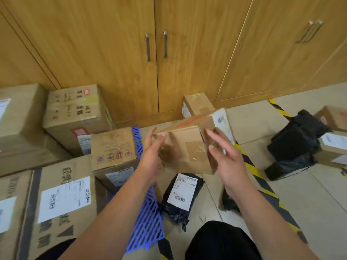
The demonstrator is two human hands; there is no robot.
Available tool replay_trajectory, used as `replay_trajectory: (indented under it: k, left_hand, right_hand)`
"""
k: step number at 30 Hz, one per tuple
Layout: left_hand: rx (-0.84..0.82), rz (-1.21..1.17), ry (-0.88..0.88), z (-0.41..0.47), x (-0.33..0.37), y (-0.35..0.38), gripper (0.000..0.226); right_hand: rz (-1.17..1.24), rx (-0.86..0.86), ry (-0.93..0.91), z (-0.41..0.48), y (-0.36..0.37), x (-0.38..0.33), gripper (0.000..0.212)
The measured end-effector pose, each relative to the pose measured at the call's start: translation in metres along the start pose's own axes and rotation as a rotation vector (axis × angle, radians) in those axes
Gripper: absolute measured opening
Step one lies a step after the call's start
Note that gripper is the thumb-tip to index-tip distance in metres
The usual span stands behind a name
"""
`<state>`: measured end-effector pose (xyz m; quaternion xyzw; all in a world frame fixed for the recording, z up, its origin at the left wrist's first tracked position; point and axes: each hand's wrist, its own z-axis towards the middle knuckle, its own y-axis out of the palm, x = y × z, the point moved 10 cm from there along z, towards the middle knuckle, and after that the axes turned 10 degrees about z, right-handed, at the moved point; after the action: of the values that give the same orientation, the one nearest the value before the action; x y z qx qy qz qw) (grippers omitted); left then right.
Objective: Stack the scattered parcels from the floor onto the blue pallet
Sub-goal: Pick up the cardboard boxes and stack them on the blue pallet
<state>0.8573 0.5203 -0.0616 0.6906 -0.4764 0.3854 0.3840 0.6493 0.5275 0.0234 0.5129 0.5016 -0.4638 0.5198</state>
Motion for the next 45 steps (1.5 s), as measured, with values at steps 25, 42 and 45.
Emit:
replay_trajectory:
  k: [25,42,45]
  left_hand:
    - [0.31,-0.199,0.079,-0.146,0.03,-0.174,0.051]
    - [0.639,0.02,0.544,-0.231,0.091,-0.275,0.084]
    - [0.698,-0.017,0.532,-0.247,0.089,-0.292,0.074]
  right_hand:
    - [0.34,-0.534,0.328,-0.071,0.197,0.029,0.072]
    - [-0.006,-0.845,0.005,-0.087,0.295,0.012,0.082]
    - [0.048,-0.875,0.03,-0.098,0.311,0.022,0.083]
